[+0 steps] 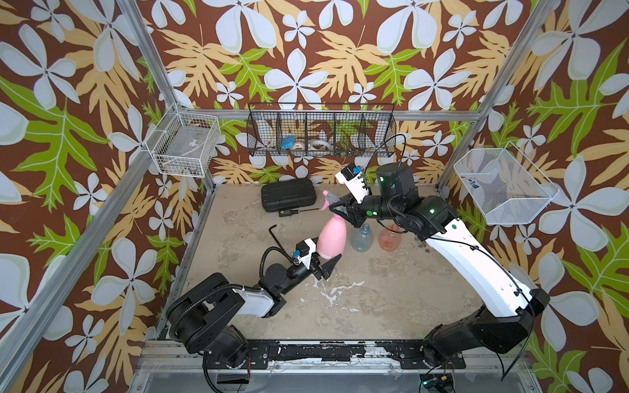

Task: Attach spray nozzles to spray bottles
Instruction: Screw the spray nozzle on the spray bottle.

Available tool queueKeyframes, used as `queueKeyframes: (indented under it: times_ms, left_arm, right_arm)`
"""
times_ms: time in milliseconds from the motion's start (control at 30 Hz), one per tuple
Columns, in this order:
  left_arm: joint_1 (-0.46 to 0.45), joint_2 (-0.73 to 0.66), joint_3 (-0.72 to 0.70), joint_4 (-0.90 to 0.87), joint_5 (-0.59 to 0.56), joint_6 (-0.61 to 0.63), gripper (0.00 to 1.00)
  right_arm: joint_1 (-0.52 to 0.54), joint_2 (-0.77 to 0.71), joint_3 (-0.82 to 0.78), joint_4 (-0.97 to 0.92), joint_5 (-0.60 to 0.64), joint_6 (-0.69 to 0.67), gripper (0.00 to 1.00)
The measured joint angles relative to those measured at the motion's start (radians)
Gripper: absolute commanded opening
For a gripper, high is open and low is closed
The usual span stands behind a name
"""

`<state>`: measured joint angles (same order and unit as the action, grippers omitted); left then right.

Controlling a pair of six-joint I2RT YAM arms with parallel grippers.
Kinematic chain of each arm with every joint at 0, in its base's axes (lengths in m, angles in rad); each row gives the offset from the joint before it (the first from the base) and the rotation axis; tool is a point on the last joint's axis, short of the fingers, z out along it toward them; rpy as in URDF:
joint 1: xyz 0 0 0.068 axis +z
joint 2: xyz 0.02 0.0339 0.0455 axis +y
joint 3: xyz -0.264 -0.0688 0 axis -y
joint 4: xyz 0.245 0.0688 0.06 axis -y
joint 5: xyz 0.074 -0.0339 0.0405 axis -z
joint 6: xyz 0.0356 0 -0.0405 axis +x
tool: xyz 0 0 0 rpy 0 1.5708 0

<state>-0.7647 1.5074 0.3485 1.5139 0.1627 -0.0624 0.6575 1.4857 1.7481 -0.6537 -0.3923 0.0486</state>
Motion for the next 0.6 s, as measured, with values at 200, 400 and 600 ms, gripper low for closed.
queueKeyframes:
  times_ms: [200, 400, 600]
  left_arm:
    - [0.000, 0.018, 0.008, 0.021, 0.030, -0.064, 0.65]
    - [0.000, 0.037, 0.014, 0.057, 0.041, -0.108, 0.64]
    - [0.000, 0.030, 0.019, 0.045, 0.035, -0.114, 0.64]
  right_arm:
    - [0.000, -0.080, -0.112, 0.101, 0.008, 0.019, 0.00]
    - [0.000, -0.094, -0.128, 0.128, 0.011, 0.026, 0.00]
    - [0.000, -0.070, -0.106, 0.124, 0.007, 0.027, 0.00]
